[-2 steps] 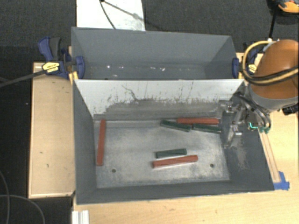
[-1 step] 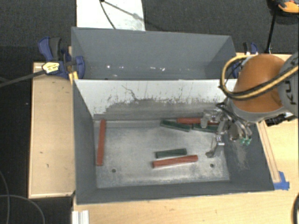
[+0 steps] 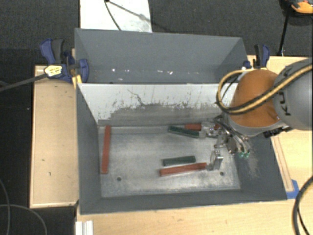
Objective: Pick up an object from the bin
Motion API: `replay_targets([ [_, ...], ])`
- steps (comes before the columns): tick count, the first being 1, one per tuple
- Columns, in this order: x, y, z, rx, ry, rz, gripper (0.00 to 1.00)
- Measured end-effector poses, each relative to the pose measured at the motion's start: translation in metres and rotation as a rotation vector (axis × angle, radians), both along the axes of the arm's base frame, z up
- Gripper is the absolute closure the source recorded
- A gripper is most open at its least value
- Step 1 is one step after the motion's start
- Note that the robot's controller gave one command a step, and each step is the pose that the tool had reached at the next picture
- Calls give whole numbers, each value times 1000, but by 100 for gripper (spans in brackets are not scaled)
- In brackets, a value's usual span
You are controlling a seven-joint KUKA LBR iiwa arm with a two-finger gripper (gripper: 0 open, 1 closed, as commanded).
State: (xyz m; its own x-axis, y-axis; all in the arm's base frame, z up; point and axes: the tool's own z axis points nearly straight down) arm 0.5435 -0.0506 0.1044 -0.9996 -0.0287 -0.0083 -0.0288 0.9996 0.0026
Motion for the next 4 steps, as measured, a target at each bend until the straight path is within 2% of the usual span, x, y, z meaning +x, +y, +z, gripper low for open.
replay_targets([
  [1, -35, 29, -26, -3, 11, -21, 0],
  [2, 25, -11, -34, -2, 7, -116, 100],
  [3, 23, -10, -34, -3, 10, -114, 0],
  [4, 23, -10, -35, -2, 11, -113, 0],
])
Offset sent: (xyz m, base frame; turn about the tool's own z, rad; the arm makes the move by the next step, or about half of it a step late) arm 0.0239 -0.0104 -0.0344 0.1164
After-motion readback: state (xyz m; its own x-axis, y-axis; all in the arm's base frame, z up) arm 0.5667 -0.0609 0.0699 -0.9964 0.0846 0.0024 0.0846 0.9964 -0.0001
